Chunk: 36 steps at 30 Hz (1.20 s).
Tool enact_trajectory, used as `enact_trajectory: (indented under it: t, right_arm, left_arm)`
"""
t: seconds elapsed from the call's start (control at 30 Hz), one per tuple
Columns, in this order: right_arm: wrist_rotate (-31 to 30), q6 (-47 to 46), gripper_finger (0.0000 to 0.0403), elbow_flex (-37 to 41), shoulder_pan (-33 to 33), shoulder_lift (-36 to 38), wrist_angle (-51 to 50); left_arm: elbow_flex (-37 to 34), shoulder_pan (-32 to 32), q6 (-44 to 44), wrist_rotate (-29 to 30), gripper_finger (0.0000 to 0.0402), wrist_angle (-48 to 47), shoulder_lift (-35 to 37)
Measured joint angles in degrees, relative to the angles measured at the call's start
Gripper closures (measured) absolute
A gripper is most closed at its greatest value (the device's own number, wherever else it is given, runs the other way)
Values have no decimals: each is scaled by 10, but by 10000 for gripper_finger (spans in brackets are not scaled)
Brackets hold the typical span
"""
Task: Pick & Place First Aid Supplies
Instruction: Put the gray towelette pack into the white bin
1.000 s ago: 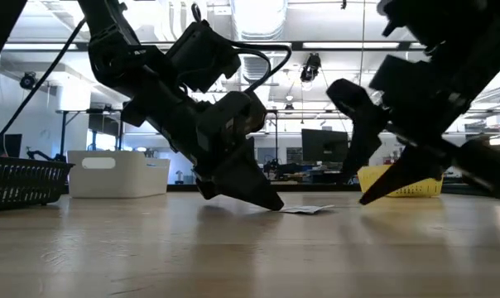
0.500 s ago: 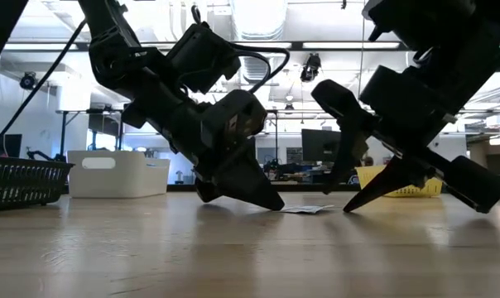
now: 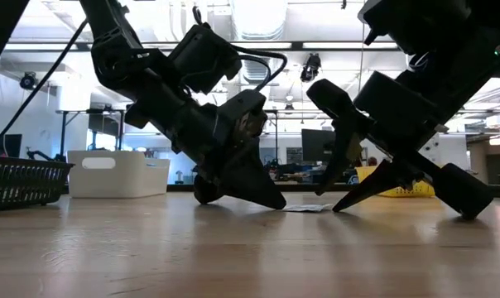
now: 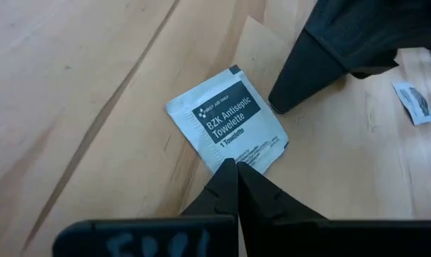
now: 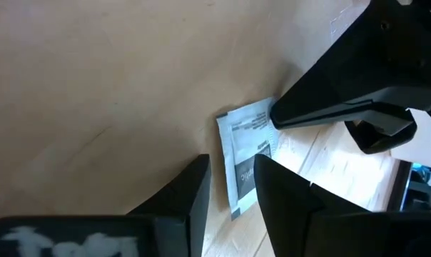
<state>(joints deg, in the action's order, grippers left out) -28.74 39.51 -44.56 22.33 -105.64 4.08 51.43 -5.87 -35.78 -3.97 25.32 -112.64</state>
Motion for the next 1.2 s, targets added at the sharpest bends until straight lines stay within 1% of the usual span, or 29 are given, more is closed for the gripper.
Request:
enact_trajectory:
  t: [0.2,0.33,0.7,0.87,0.97,1.2]
  right_arm:
    - [-6,20,300,-1,-1,-8,16]
    - [-10,14,305,-2,-9,-9,16]
    - [-15,8,303,-3,-25,-9,19]
    - [-16,-21,311,-5,-23,-8,-19]
    - [-17,-26,315,-5,-27,-8,-23]
    - [-11,21,316,-8,-35,-10,10]
  left_arm:
    - [2,0,-18,-2,401,0,0]
    - [5,0,-19,-3,401,1,0]
    - [6,0,-18,-13,401,1,0]
    - [7,3,-18,-17,401,-11,0]
    - [7,3,-12,-25,401,-12,0]
    - [7,4,-1,-41,401,-4,0]
